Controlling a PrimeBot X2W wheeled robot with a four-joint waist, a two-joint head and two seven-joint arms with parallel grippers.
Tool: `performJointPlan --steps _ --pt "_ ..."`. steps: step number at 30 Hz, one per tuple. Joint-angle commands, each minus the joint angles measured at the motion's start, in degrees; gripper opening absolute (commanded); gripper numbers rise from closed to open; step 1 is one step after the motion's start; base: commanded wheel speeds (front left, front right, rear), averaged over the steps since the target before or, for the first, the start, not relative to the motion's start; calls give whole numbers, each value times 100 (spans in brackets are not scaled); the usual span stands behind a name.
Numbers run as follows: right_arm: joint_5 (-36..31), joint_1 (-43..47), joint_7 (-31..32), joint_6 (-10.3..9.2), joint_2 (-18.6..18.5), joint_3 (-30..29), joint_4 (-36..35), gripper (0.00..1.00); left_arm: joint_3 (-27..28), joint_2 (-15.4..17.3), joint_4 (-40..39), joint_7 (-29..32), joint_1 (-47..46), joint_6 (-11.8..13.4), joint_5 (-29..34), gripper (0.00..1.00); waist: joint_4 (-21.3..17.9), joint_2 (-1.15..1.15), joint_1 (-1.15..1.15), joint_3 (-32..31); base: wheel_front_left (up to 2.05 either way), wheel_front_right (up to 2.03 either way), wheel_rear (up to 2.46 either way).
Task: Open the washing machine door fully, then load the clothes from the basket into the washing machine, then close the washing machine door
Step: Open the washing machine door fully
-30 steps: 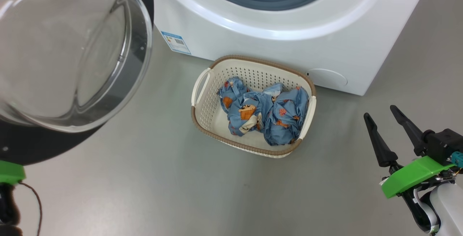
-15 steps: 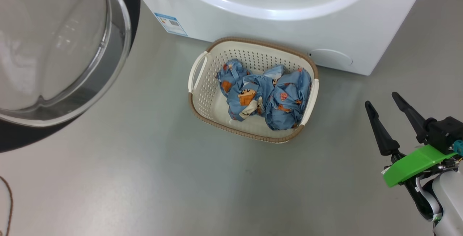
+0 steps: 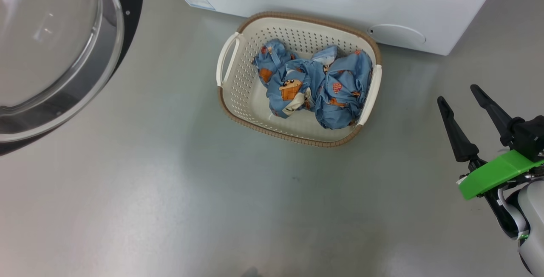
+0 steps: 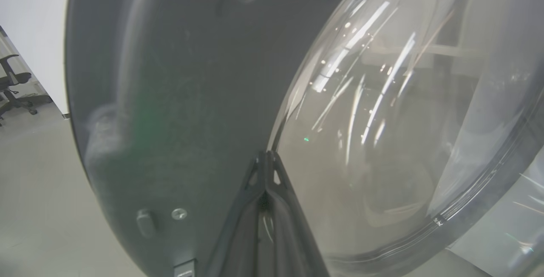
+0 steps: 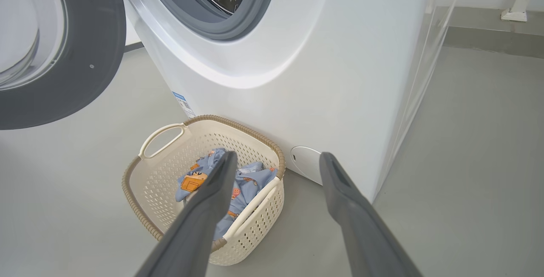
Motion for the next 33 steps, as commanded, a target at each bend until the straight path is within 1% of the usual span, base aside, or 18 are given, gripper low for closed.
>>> performJointPlan --steps 1,8,12,19,24,25,26,28,33 --pt "-49 9 -70 26 -56 135 -90 100 162 506 -76 -28 -65 67 73 0 -14 0 0 84 0 0 0" --pt "-39 -15 -70 26 16 129 -34 100 266 524 26 -28 -85 88 154 0 -55 0 0 -17 0 0 0" --pt "-21 28 -70 26 101 102 -25 100 326 462 -34 -28 28 19 157 0 -101 0 0 -193 0 0 0" --pt "47 279 -70 26 238 7 -3 100 371 149 -438 -28 476 -177 120 0 -165 0 0 -723 0 0 0" --pt "99 526 -70 26 359 -84 -26 100 328 -108 -808 -28 880 -242 52 0 -191 0 0 -1175 0 0 0" --pt "99 526 -70 26 359 -84 -26 100 328 -108 -808 -28 880 -242 52 0 -191 0 0 -1175 0 0 0" --pt "126 632 -70 26 402 -94 -31 100 238 -206 -997 -28 1061 -252 7 0 -211 0 0 -1364 0 0 0" --pt "157 745 -70 26 445 -111 -40 100 5 -308 -1245 -28 1277 -255 -69 0 -235 0 0 -1548 0 0 0" --pt "218 1048 -70 26 553 -198 -99 100 -613 -498 -1962 -28 1942 -256 -299 0 -314 0 0 -1954 0 0 0"
